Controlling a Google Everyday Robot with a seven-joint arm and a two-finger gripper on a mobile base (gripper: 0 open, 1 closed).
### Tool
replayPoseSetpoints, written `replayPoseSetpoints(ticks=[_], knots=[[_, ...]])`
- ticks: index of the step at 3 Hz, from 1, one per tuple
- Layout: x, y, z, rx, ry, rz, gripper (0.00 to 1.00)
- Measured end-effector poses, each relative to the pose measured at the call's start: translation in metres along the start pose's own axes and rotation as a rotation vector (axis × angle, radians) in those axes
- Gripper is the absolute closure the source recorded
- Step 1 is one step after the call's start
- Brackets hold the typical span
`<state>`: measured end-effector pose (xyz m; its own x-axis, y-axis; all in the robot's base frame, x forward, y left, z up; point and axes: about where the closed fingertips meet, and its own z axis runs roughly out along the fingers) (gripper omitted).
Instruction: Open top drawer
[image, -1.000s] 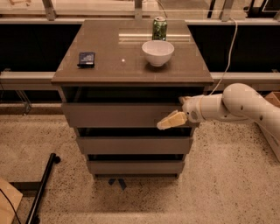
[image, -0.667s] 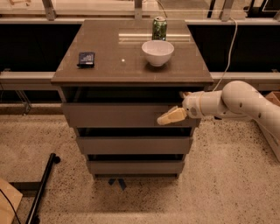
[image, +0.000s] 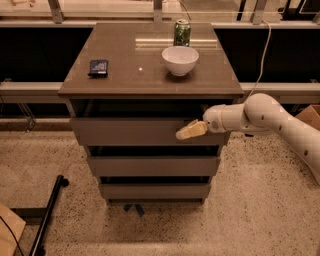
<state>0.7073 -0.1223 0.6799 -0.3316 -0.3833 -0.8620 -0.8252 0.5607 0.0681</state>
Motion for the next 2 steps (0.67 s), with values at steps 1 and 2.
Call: replayPoseSetpoints(ticks=[1,2], knots=[[0.0073,0.0009,0.0068,-0.022,0.011,0.030,0.00],[-0.0003,0.0015,0.0023,-0.022,0.011,0.030,0.19]])
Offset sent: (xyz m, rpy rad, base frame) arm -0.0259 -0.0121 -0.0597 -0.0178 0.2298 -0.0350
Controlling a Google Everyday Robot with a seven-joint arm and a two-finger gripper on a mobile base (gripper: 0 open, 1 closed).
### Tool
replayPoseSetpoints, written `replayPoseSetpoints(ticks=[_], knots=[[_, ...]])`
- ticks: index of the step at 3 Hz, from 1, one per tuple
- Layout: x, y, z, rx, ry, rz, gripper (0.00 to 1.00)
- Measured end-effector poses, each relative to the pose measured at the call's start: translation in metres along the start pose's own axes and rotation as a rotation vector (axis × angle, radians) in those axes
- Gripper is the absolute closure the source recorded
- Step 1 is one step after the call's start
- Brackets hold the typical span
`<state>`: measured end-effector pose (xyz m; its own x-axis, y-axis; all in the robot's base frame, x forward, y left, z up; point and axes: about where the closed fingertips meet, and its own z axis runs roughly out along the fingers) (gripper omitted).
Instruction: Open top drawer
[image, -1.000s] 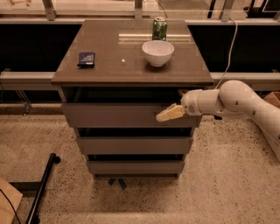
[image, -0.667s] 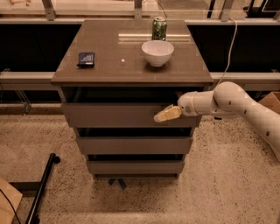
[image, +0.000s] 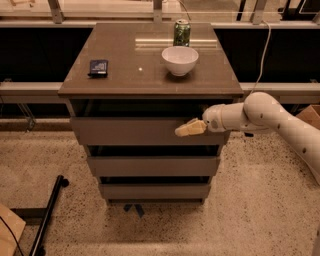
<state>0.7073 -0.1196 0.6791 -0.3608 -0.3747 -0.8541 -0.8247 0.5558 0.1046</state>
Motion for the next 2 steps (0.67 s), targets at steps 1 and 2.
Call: replayPoseSetpoints(ticks=[1,2], knots=[[-0.0047,0.0006,-0.0028,0.000,0.000,0.000,0.42],[-0.0074,0.0009,-0.0044,0.000,0.000,0.000,0.73]])
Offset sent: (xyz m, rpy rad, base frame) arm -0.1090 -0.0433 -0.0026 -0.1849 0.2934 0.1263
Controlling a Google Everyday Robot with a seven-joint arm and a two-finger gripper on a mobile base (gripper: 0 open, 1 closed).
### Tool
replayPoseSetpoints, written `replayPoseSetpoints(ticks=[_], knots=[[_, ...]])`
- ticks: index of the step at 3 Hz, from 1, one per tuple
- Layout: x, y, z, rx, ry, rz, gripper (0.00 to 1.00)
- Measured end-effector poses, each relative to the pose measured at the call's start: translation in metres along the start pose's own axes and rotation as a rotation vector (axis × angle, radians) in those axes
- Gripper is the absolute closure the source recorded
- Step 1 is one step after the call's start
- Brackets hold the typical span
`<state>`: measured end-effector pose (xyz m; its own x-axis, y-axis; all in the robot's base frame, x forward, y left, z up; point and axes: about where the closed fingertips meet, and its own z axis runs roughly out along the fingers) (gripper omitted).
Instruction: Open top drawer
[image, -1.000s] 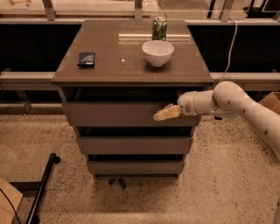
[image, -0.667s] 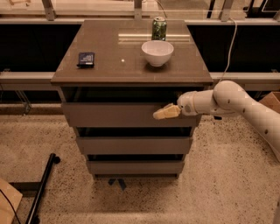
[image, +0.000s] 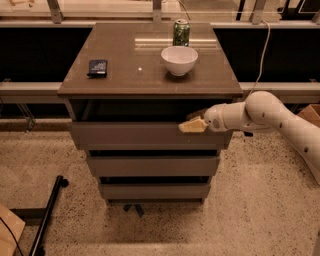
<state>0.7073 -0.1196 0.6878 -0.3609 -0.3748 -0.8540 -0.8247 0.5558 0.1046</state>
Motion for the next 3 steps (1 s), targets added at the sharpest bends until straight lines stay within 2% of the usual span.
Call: replayPoseSetpoints(ticks=[1,2,3], knots=[[-0.0002,-0.0001,-0.0004,0.000,0.000,0.000,0.96],[-0.0002,0.0000,-0.0002,0.000,0.000,0.000,1.00],[-0.0003,0.0016,0.0027,-0.005,0.001,0.000,0.81]])
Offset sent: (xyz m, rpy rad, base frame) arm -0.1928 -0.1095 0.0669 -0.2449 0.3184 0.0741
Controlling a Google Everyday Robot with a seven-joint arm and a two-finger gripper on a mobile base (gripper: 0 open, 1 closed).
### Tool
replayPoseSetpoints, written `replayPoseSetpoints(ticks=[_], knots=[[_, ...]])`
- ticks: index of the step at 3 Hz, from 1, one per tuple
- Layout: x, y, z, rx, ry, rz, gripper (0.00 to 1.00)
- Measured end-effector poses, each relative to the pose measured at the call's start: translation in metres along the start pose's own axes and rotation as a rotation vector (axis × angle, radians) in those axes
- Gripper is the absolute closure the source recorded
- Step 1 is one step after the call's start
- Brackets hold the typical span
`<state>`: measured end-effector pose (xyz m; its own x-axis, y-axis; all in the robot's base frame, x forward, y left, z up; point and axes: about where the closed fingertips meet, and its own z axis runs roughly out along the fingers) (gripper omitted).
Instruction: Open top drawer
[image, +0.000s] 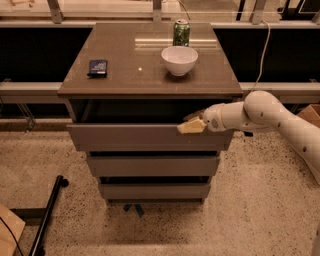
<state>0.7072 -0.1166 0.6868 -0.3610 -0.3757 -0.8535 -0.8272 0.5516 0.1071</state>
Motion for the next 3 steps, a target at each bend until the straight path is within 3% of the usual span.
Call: replayPoseSetpoints(ticks=[1,2,3], knots=[[0.000,0.002,0.003,-0.008,0.005,-0.003,0.59],[0.004,0.013,0.005,-0.029,0.061,-0.017,0.34],[0.003,0.013,0.004,-0.029,0.062,-0.017,0.11]])
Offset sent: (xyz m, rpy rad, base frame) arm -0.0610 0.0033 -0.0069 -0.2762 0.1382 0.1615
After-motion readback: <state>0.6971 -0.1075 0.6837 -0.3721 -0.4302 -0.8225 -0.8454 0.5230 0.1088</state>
